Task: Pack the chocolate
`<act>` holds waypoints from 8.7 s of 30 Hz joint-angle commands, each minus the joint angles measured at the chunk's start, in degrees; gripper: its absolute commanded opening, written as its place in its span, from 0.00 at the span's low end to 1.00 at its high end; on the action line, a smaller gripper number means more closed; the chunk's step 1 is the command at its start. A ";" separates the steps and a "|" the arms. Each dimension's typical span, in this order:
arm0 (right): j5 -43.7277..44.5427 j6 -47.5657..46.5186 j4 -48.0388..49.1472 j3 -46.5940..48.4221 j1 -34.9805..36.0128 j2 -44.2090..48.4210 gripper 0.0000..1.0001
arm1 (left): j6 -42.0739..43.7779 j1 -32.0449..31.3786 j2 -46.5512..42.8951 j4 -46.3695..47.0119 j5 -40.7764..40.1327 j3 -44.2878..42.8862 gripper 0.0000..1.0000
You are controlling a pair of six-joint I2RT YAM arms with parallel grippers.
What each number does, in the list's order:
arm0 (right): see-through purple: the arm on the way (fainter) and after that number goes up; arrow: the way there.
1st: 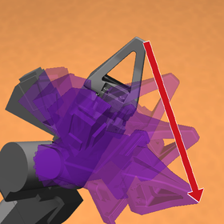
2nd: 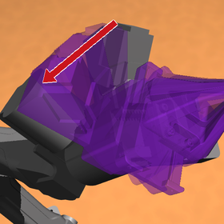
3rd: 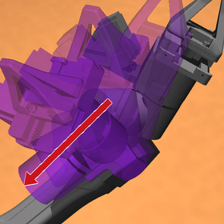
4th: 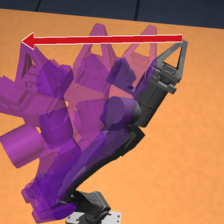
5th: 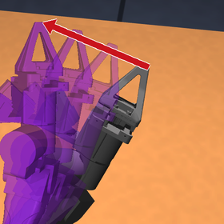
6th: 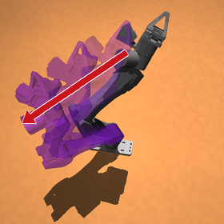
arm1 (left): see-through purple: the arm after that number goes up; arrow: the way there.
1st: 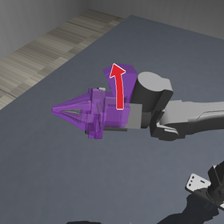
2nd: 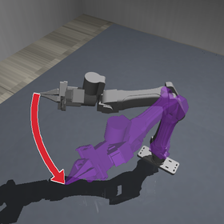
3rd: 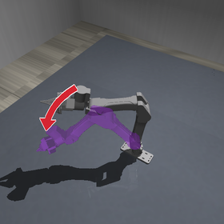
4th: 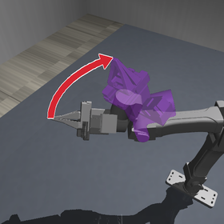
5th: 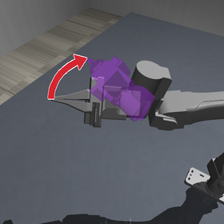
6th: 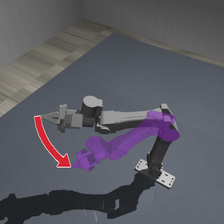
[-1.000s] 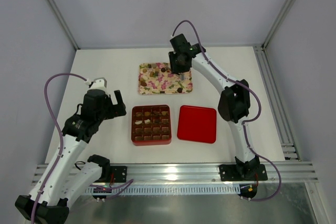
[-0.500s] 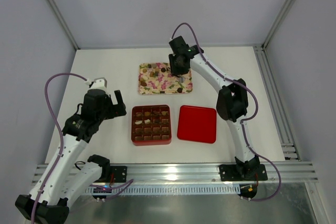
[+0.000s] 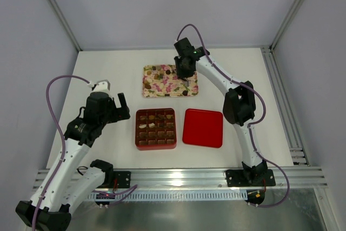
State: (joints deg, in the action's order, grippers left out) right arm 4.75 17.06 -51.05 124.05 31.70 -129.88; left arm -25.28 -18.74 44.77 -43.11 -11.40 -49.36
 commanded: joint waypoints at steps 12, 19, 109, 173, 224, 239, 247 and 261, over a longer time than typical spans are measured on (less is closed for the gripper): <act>-0.89 0.61 2.26 -9.16 0.11 15.35 0.27 | -0.30 0.20 -0.56 1.19 -1.08 -0.21 1.00; -2.20 0.87 3.15 -13.22 0.11 19.23 0.27 | -0.30 0.20 -0.56 1.19 -1.08 -0.29 1.00; -3.00 11.33 3.41 -54.09 22.26 52.28 0.40 | -0.39 0.20 -0.48 1.01 -1.17 -0.38 1.00; -0.71 -0.98 7.72 -30.18 -30.91 12.63 0.86 | 0.14 0.20 -1.27 1.63 2.26 -0.21 1.00; -15.04 5.80 28.03 -85.47 -24.93 54.11 0.04 | -8.38 -24.94 45.04 18.68 21.05 -24.19 0.98; -23.82 4.12 21.43 -79.84 -30.65 61.94 0.04 | -6.89 -21.69 60.42 17.98 27.65 -33.69 0.93; -27.95 5.61 21.87 -79.22 -31.00 63.26 0.04 | -9.25 -20.37 63.33 25.26 40.74 -32.90 0.91; -33.76 9.04 25.73 -80.72 -31.00 65.11 0.04 | -22.97 -20.19 60.43 41.35 51.56 -24.03 0.37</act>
State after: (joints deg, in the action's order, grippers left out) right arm -26.15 24.38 -28.51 42.59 0.99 -67.33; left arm -45.15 -38.96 108.27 -6.96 36.67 -74.00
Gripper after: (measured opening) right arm 0.045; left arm 0.411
